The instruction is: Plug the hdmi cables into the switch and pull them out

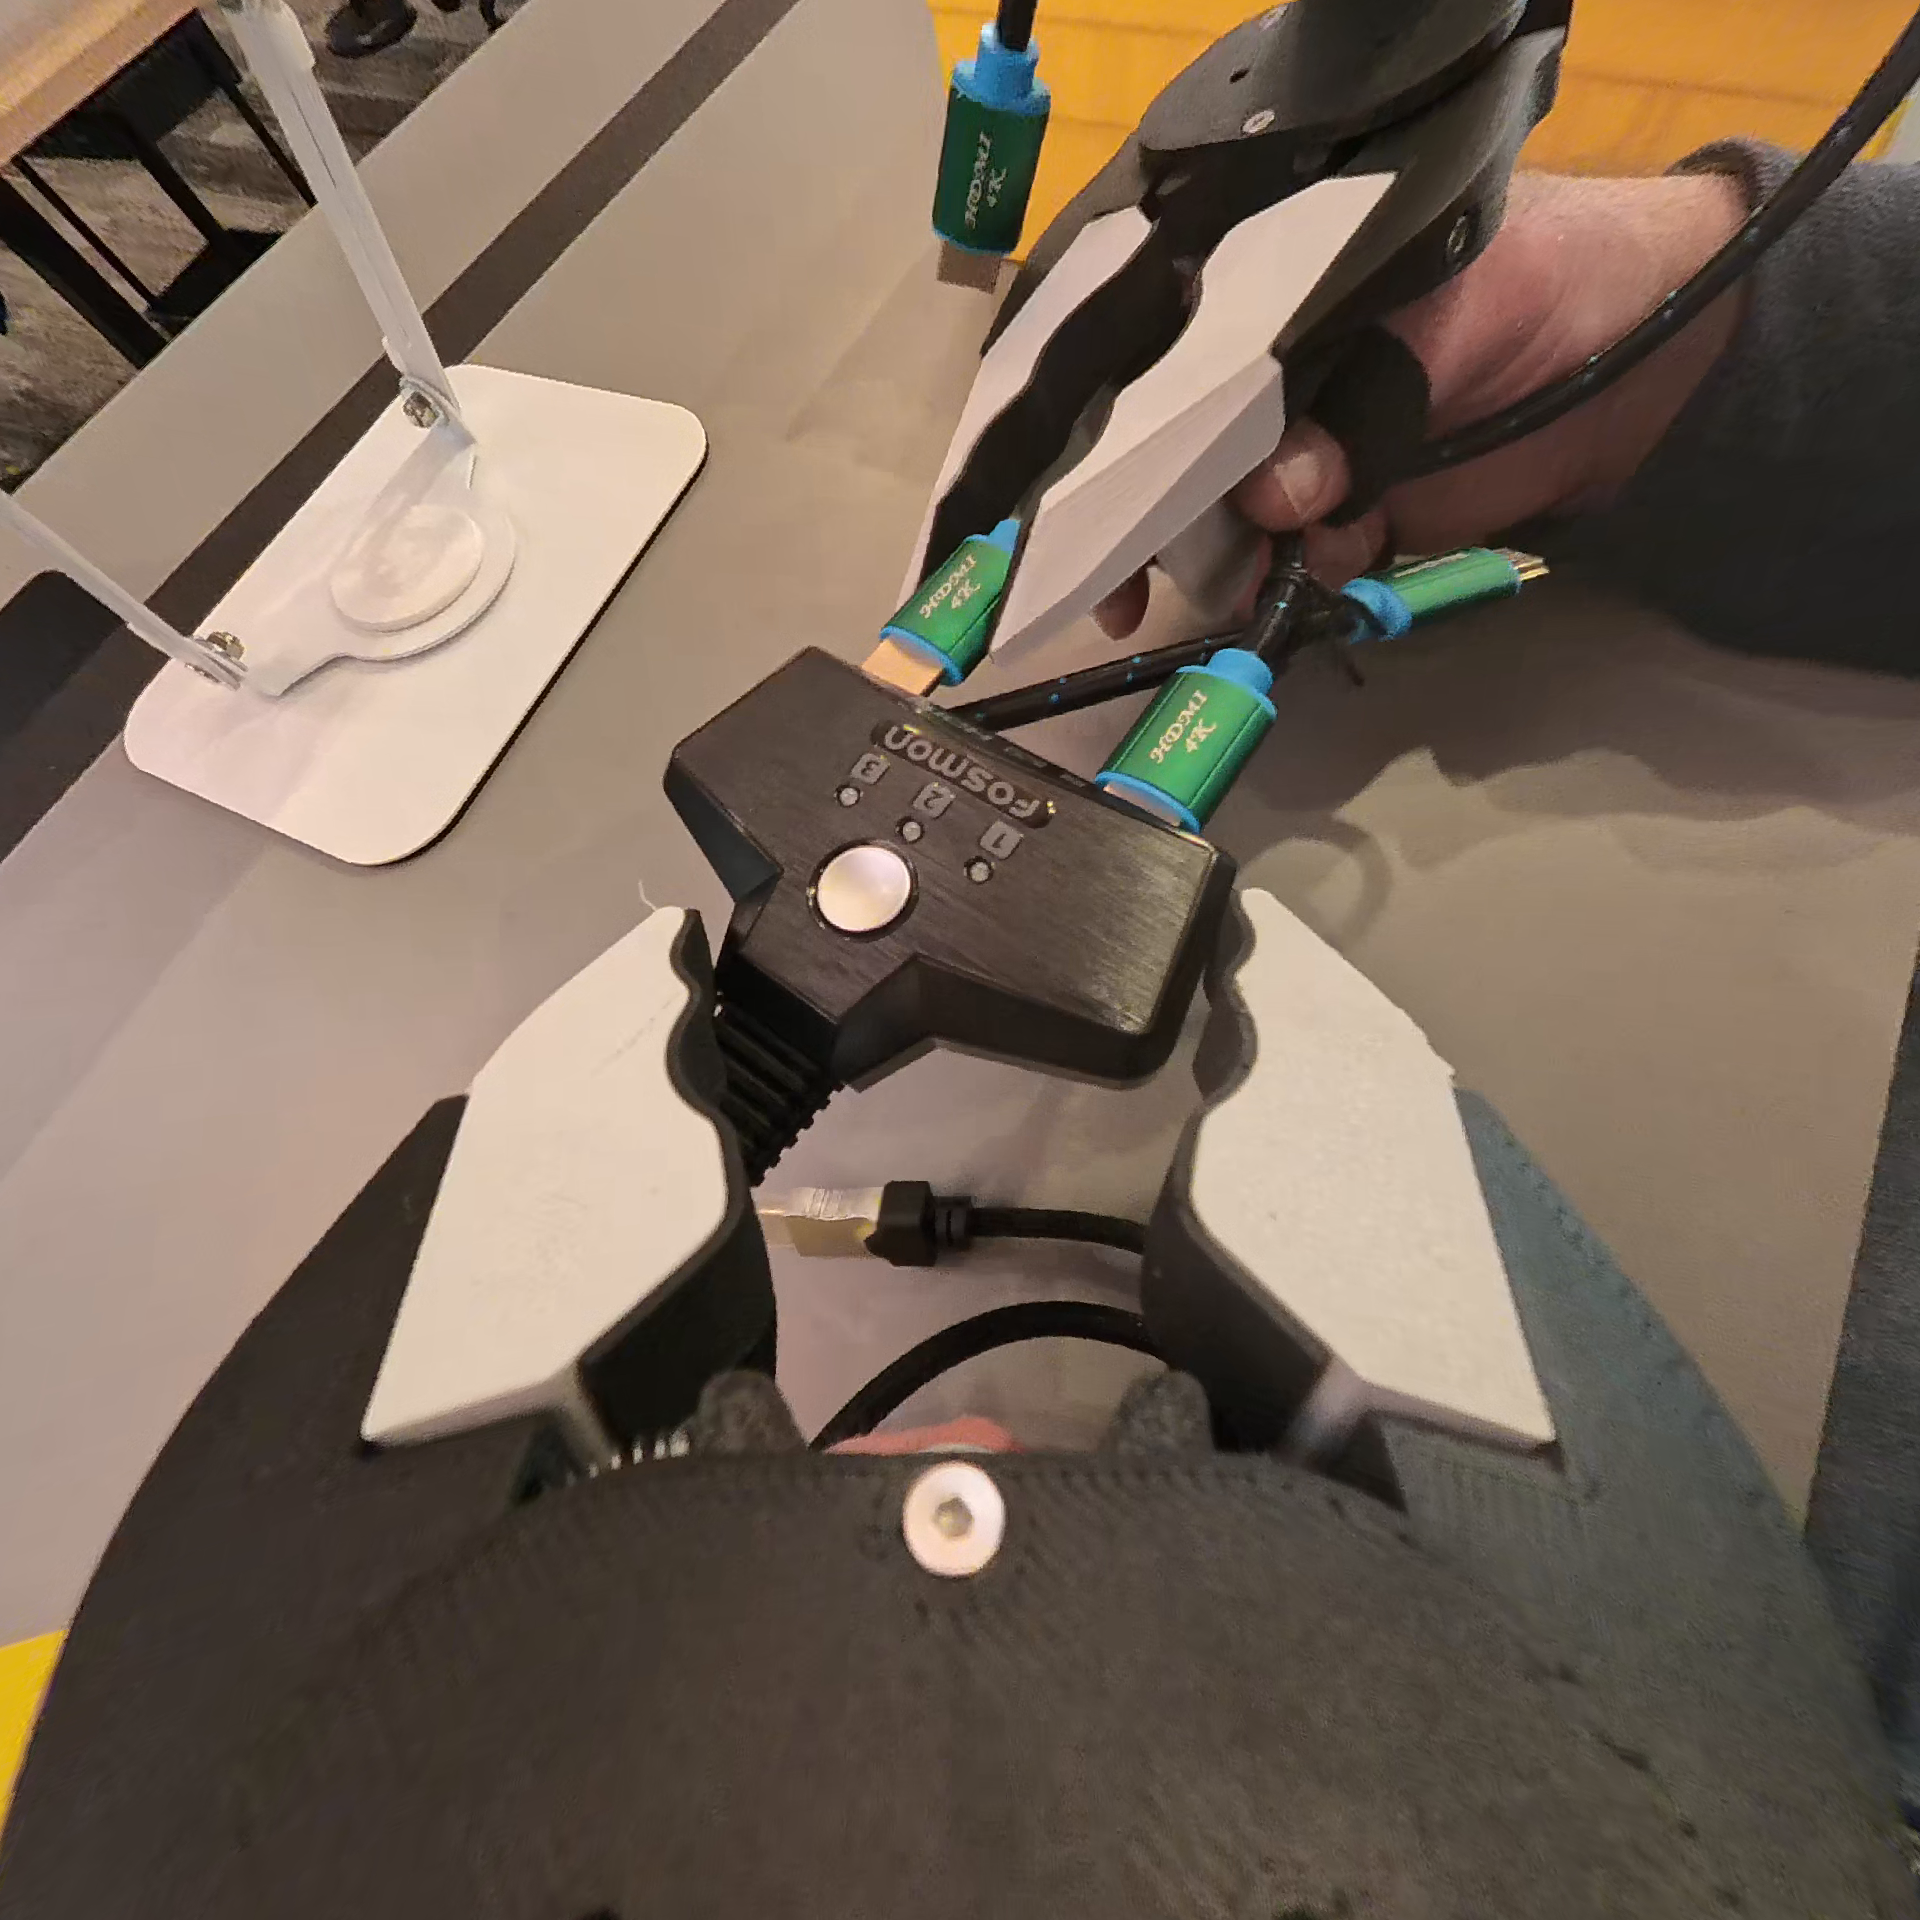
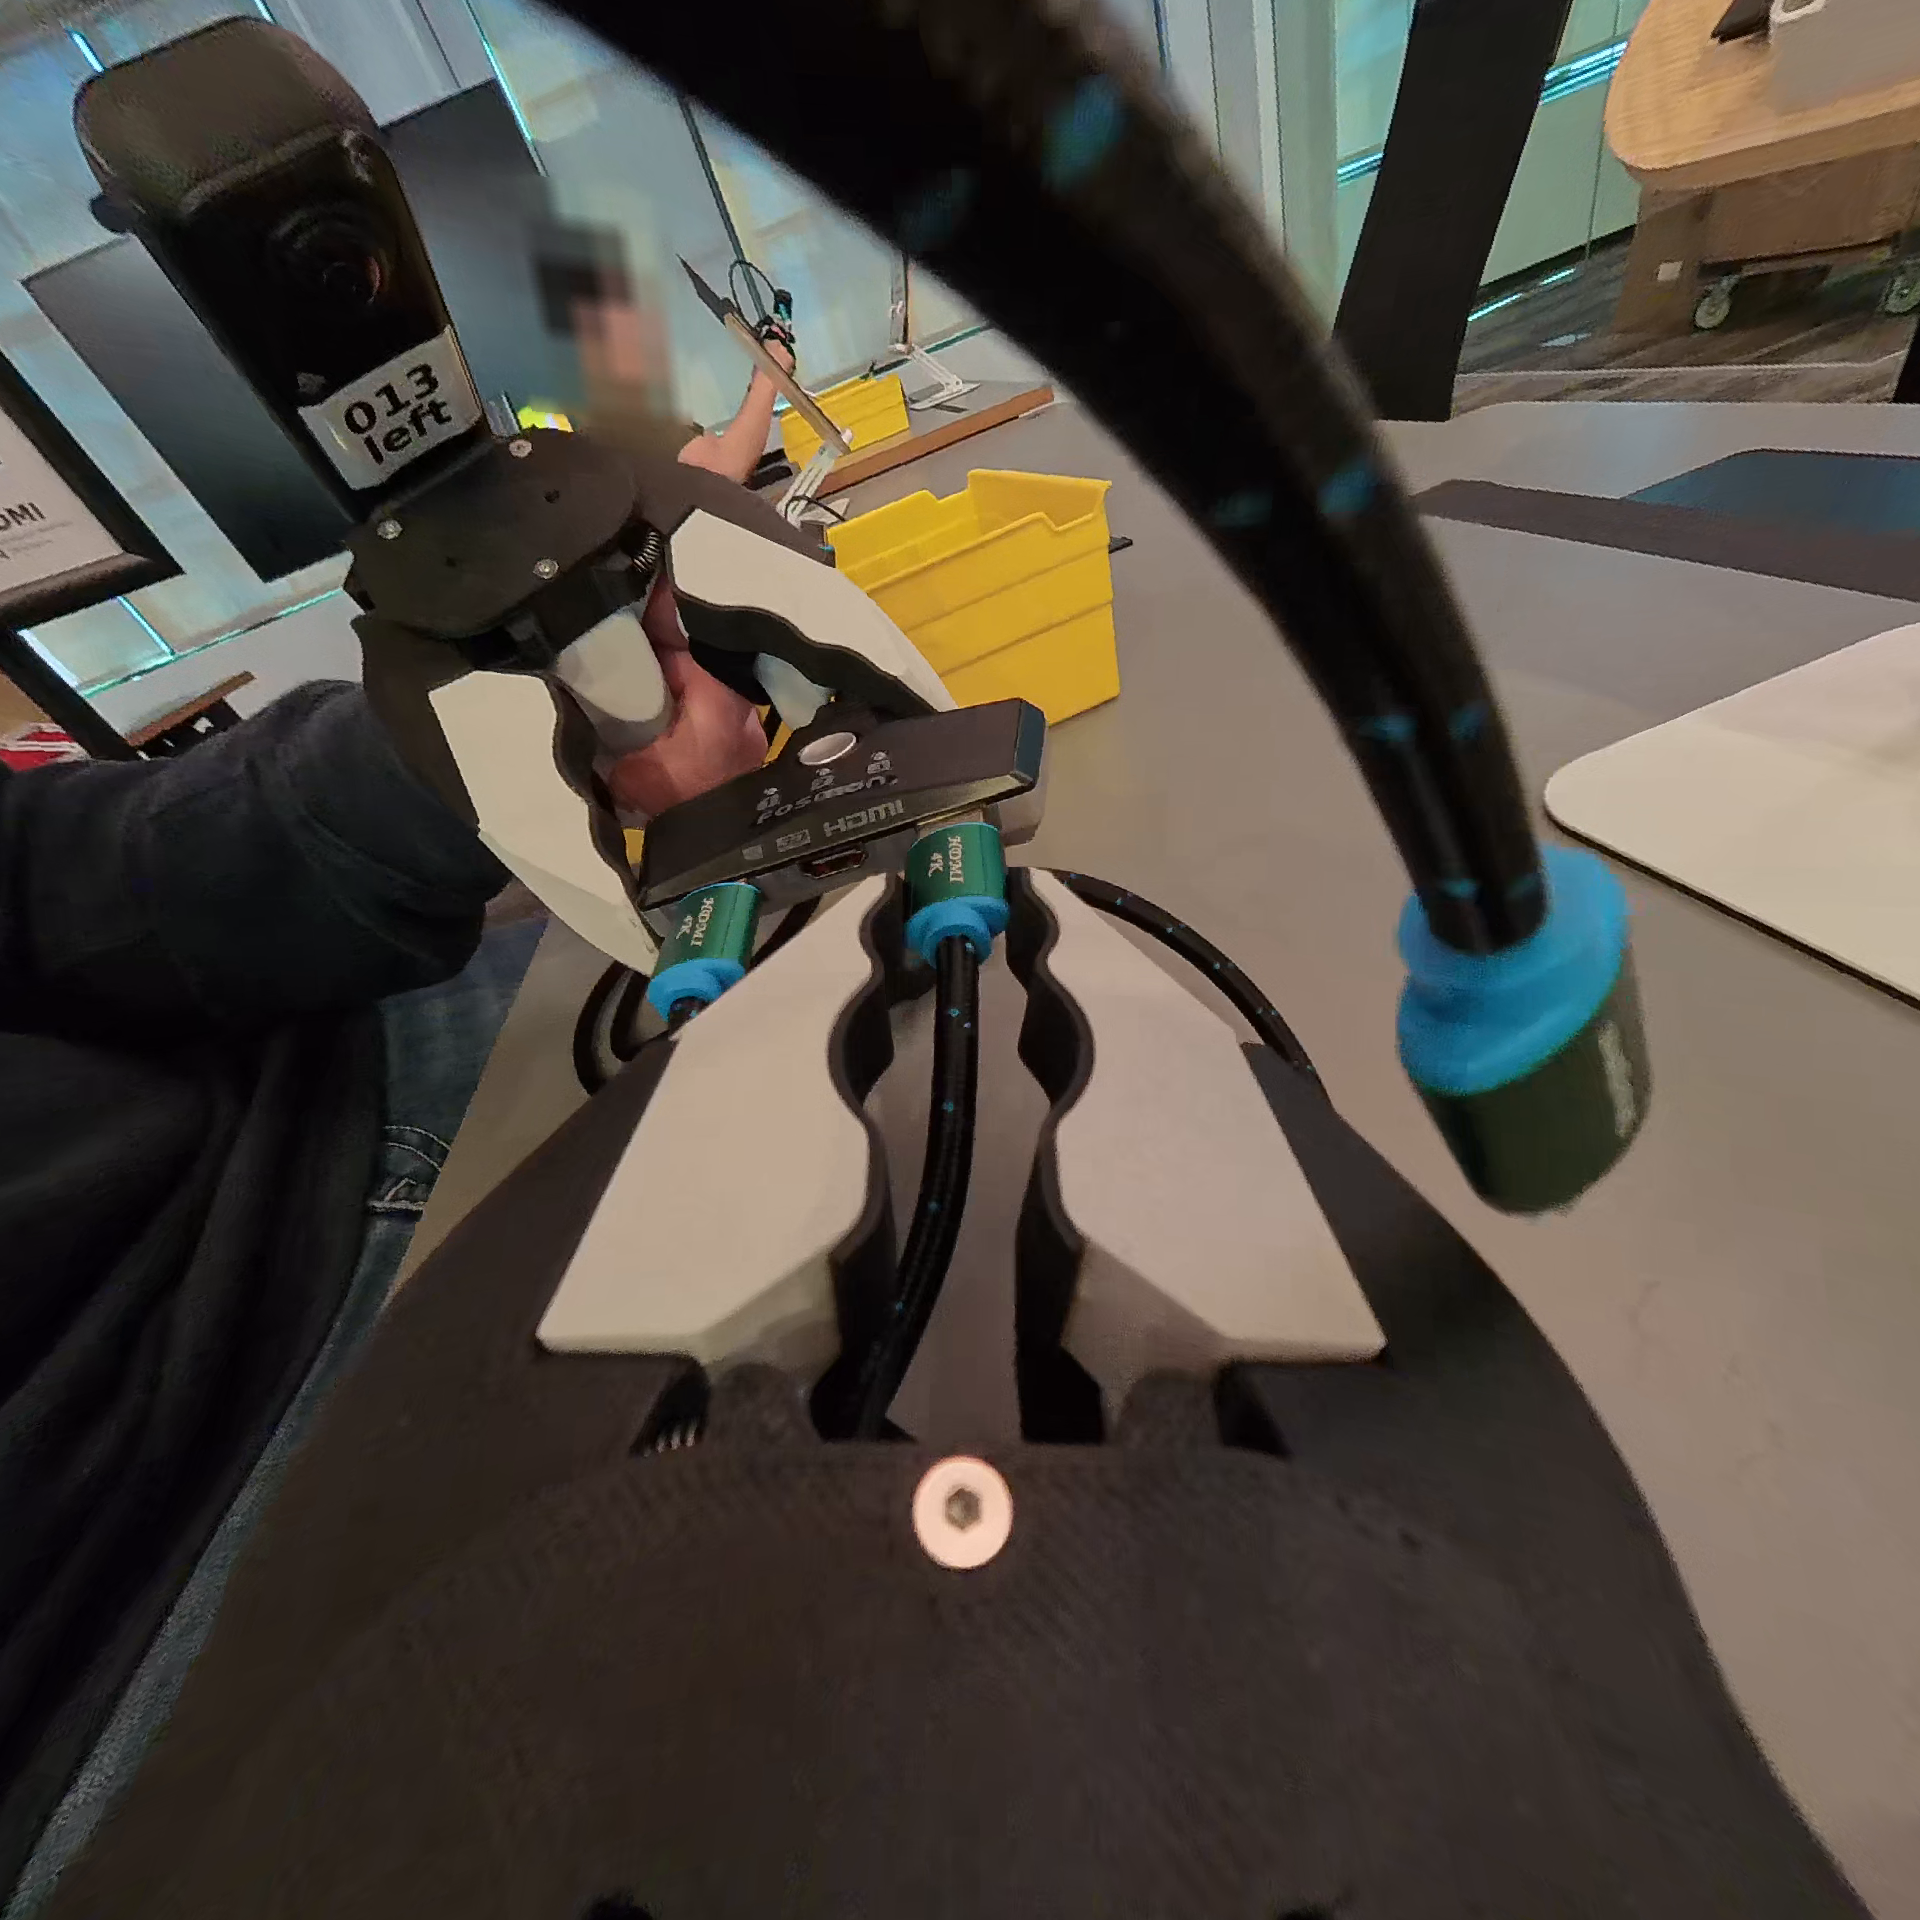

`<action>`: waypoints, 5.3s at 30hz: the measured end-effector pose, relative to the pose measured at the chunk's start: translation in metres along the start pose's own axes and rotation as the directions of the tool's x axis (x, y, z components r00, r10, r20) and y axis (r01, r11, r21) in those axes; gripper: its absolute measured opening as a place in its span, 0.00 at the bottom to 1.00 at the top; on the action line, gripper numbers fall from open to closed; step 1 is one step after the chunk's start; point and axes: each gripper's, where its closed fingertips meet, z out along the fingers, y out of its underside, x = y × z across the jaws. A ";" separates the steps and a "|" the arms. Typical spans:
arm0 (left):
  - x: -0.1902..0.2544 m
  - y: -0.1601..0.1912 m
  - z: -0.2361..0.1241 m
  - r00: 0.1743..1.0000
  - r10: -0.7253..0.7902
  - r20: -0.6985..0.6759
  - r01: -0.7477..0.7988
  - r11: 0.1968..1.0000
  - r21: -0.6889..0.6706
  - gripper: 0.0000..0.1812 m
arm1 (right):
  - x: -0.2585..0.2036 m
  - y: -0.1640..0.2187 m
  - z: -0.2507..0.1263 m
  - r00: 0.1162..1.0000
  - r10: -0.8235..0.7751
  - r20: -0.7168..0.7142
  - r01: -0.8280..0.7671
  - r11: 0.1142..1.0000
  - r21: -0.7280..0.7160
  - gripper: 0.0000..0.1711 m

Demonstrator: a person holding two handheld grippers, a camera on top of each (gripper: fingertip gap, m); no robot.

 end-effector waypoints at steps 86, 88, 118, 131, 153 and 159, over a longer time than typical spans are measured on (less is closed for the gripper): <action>0.010 -0.014 0.001 0.965 0.228 0.132 -0.216 0.972 -0.098 0.55 | -0.023 -0.016 0.000 0.994 -0.097 0.050 0.093 0.993 0.070 0.09; 0.010 -0.013 0.002 0.966 0.222 0.136 -0.209 0.973 -0.103 0.55 | -0.022 -0.015 0.001 0.994 -0.103 0.042 0.100 0.993 0.062 0.08; 0.012 -0.024 -0.017 0.806 0.546 0.228 -0.520 0.838 -0.168 0.51 | -0.041 -0.018 0.008 0.973 -0.227 -0.028 0.224 0.971 -0.077 0.26; 0.020 -0.031 -0.016 0.636 0.714 0.293 -0.682 0.697 -0.220 0.52 | -0.060 -0.019 0.016 0.994 0.027 0.104 -0.015 0.993 -0.114 0.16; -0.032 -0.053 -0.107 0.637 0.520 0.569 -0.563 0.818 -0.118 0.35 | -0.057 -0.197 -0.078 0.875 -0.339 -0.346 0.369 0.929 0.022 0.10; -0.036 -0.041 -0.099 0.659 0.510 0.553 -0.539 0.833 -0.125 0.35 | -0.065 -0.277 -0.152 0.751 -0.444 -0.488 0.504 0.864 -0.011 0.10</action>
